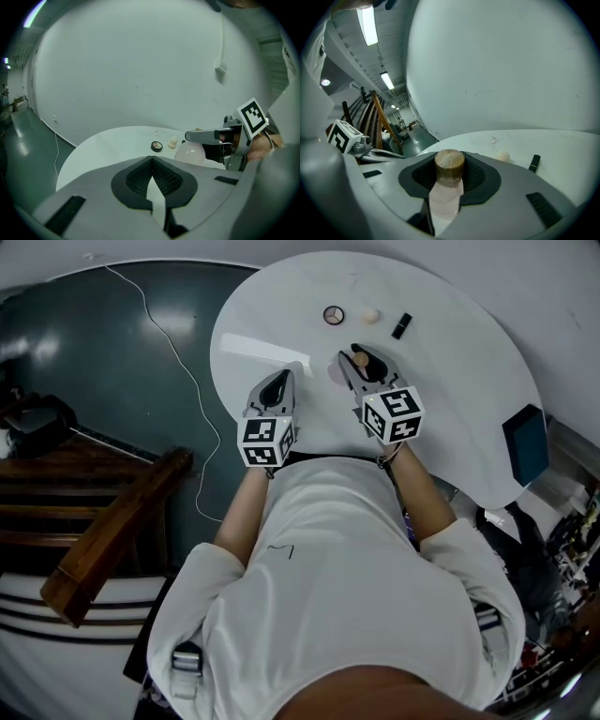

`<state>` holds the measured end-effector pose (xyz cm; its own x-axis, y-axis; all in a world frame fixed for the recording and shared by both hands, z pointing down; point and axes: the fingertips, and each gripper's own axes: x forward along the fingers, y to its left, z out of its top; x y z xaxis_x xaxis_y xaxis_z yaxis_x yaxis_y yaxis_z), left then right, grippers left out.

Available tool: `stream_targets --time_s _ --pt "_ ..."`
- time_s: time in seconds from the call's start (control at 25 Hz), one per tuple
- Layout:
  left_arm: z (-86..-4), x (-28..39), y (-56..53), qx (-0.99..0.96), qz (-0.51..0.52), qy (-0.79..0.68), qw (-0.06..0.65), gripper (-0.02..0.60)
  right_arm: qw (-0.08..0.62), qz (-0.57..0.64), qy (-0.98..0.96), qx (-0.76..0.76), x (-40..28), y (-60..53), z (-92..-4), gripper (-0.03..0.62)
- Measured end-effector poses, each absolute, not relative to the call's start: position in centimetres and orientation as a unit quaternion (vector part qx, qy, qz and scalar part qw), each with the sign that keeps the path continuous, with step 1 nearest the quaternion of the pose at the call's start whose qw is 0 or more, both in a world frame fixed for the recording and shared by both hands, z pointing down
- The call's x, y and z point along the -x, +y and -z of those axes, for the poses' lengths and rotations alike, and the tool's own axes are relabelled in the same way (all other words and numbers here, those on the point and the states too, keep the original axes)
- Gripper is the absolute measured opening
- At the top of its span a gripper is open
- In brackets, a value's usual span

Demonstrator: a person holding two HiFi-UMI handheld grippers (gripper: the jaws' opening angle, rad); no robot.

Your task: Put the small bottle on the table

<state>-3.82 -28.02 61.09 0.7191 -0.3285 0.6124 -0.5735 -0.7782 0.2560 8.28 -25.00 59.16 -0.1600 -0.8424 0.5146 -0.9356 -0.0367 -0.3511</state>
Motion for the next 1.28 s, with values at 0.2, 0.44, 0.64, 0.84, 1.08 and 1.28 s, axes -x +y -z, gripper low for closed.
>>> stream_targets --time_s 0.2,0.44,0.64,0.84,1.08,1.28 --pt "-61.8 5.7 -29.0 -0.894 -0.282 -0.261 0.229 0.012 0.08 -0.33 -0.695 -0.634 -6.7 -27.1 -60.4 0.114" --pt "-62.6 7.5 -29.9 -0.888 -0.285 -0.27 0.238 0.012 0.091 -0.336 -0.698 -0.625 -5.1 -29.4 -61.9 0.114" --pt "-62.7 8.3 -30.5 -0.887 -0.284 -0.272 0.243 0.012 0.108 -0.334 -0.698 -0.625 -4.5 -30.7 -62.9 0.114" --pt "-62.9 8.8 -31.1 -0.886 -0.284 -0.273 0.245 0.012 0.117 -0.328 -0.698 -0.626 -4.3 -31.6 -63.3 0.114" --pt "-63.1 8.5 -31.2 -0.886 -0.285 -0.27 0.245 0.012 0.121 -0.332 -0.69 -0.631 -4.7 -31.7 -64.0 0.114" --pt "-63.1 8.0 -31.0 -0.888 -0.286 -0.267 0.244 0.012 0.125 -0.332 -0.685 -0.637 -5.3 -31.6 -64.2 0.114"
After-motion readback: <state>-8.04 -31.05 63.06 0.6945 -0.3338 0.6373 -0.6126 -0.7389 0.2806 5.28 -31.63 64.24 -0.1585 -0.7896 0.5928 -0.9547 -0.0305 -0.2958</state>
